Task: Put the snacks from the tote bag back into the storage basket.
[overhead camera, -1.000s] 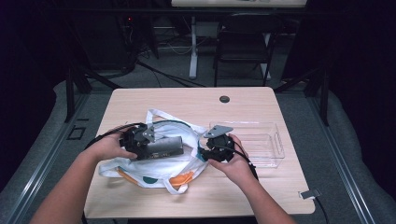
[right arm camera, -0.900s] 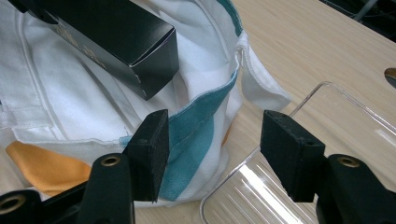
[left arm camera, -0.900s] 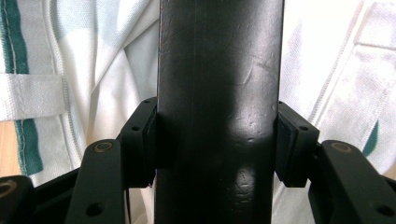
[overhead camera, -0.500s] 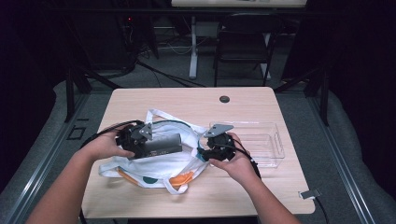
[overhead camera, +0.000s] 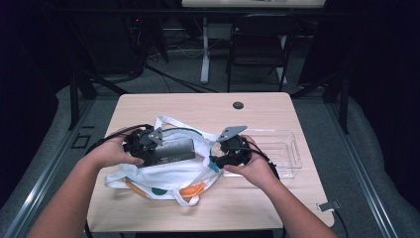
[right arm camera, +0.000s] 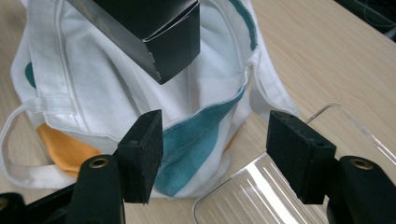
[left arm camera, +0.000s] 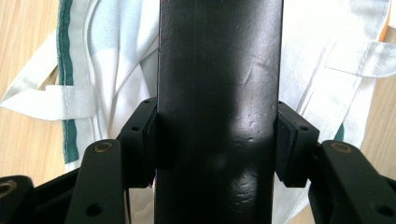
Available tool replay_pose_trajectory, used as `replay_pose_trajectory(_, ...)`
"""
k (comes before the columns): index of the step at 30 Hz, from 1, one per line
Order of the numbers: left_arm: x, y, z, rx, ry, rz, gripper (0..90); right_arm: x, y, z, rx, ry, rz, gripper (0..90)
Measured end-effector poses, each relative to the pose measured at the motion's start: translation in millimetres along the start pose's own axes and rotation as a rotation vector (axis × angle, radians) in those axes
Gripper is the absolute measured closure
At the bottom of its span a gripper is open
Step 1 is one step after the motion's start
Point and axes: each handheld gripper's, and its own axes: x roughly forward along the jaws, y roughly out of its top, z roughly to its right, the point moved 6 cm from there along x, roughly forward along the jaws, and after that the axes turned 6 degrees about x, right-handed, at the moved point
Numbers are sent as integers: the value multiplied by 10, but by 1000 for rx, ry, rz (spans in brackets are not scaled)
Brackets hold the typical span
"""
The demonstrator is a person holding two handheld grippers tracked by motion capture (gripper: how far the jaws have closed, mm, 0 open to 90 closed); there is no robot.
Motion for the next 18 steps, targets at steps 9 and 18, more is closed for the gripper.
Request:
replay_pose_trajectory(9, -46, 50, -12, 10, -4, -4, 431, 40, 2, -6, -24, 41, -41, 353)
replay_pose_trajectory(18, -50, 138, -5, 17, -11, -1, 431, -2, 71, -22, -133, 55, -78, 316)
